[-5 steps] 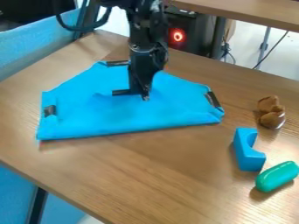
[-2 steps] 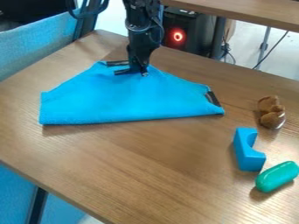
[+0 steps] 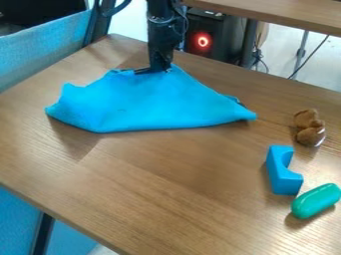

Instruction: Fold the cloth from bottom right to top left

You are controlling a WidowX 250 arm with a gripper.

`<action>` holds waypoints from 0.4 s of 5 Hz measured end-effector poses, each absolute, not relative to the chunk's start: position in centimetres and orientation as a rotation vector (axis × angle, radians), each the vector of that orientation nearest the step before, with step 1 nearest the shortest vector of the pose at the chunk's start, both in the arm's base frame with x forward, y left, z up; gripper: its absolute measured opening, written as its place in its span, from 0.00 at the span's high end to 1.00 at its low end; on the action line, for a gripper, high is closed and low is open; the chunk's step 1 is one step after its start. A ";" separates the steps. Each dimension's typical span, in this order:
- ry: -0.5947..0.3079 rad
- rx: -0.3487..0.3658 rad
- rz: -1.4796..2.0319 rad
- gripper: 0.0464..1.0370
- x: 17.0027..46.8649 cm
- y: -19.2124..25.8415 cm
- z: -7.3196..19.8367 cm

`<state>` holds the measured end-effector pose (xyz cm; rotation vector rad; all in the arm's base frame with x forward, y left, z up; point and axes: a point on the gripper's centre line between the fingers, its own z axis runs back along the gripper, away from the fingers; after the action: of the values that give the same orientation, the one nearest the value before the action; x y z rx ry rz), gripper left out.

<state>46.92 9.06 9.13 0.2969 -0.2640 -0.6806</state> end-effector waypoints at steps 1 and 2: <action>-0.249 0.294 -0.649 0.99 48.1 10.0 9.2; -0.243 0.294 -0.625 1.00 49.2 10.8 8.7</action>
<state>49.15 10.78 8.71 0.2938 -0.2428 -0.6247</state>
